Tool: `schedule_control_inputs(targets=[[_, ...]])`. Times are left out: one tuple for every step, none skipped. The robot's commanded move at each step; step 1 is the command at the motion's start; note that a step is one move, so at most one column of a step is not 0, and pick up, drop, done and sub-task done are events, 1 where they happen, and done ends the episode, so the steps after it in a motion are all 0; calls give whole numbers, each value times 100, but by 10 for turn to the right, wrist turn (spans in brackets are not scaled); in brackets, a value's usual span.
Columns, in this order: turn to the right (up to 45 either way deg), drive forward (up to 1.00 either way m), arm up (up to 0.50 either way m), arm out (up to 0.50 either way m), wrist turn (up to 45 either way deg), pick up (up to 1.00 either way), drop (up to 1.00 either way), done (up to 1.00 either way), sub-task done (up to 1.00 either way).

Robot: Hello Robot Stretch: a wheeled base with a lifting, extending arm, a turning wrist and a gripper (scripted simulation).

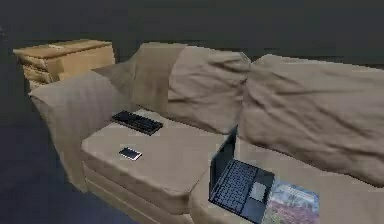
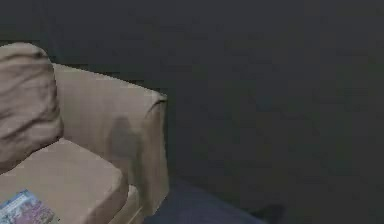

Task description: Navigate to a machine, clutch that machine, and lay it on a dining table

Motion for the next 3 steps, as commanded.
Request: schedule_control_inputs(targets=[[-450, 0, 0, 0, 0, 0, 0, 0, 0], [-210, 0, 0, 0, 0, 0, 0, 0, 0], [0, 0, 50, 0, 0, 0, 0, 0, 0]])
